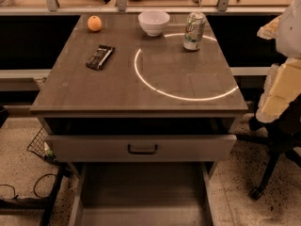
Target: Close middle drawer
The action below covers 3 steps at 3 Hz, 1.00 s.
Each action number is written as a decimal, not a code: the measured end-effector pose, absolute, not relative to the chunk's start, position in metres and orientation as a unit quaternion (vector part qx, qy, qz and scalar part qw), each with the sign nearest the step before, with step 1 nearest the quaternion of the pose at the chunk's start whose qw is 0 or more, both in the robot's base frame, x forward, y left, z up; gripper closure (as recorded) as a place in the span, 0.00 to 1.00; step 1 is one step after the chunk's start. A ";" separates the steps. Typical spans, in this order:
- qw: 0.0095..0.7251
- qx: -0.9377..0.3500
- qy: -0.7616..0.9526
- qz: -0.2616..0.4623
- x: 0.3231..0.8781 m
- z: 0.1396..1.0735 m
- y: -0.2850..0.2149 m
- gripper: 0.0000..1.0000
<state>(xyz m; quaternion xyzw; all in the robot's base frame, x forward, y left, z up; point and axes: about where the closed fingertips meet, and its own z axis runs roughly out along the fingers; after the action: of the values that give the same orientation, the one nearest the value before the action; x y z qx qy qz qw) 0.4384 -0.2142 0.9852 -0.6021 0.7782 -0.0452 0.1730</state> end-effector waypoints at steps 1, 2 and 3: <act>0.174 -0.604 0.777 -0.047 0.436 0.984 -0.216 0.00; 0.165 -0.617 0.768 -0.054 0.425 0.971 -0.225 0.00; 0.148 -0.634 0.757 -0.059 0.400 0.951 -0.235 0.00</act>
Offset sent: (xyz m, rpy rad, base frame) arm -0.0273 -0.0225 -0.0335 -0.0577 0.0212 0.0645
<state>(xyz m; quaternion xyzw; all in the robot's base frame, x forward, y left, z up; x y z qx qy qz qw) 0.4004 -0.2350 0.9510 -0.6335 0.7571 -0.0590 0.1483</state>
